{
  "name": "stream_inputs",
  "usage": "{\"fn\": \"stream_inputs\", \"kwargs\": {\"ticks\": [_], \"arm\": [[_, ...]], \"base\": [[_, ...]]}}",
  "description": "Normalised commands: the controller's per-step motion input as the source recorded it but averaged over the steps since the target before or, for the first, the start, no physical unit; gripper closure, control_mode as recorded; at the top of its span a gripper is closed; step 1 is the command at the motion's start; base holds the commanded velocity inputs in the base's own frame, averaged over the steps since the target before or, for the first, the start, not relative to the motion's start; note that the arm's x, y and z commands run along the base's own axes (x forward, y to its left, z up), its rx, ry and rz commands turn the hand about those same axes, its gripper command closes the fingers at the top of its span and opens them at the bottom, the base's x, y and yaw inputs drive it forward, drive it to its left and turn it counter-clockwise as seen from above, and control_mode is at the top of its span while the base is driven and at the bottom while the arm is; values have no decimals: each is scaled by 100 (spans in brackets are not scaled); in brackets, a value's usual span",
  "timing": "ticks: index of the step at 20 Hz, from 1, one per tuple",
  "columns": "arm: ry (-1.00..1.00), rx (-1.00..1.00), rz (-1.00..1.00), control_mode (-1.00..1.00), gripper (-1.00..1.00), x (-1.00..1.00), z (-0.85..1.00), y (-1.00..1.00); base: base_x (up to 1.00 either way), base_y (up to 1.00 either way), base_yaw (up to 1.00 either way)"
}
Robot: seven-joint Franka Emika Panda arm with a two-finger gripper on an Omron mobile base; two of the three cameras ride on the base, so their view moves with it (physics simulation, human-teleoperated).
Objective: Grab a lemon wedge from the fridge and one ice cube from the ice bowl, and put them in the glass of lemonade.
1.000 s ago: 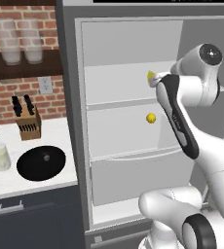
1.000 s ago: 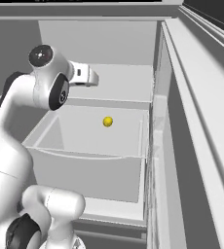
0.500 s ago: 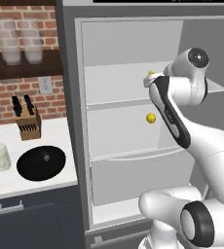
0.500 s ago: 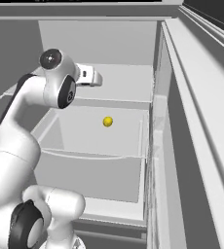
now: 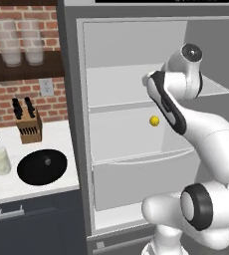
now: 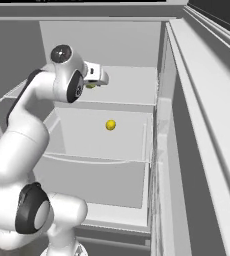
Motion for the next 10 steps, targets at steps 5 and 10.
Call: {"fn": "stream_inputs", "kwargs": {"ticks": [5, 10], "arm": [[4, 0, 0, -100, -100, 38, -13, 0], [1, 0, 0, -100, -100, 39, -17, 0]], "base": [[0, 0, 0], [0, 0, 0]]}}
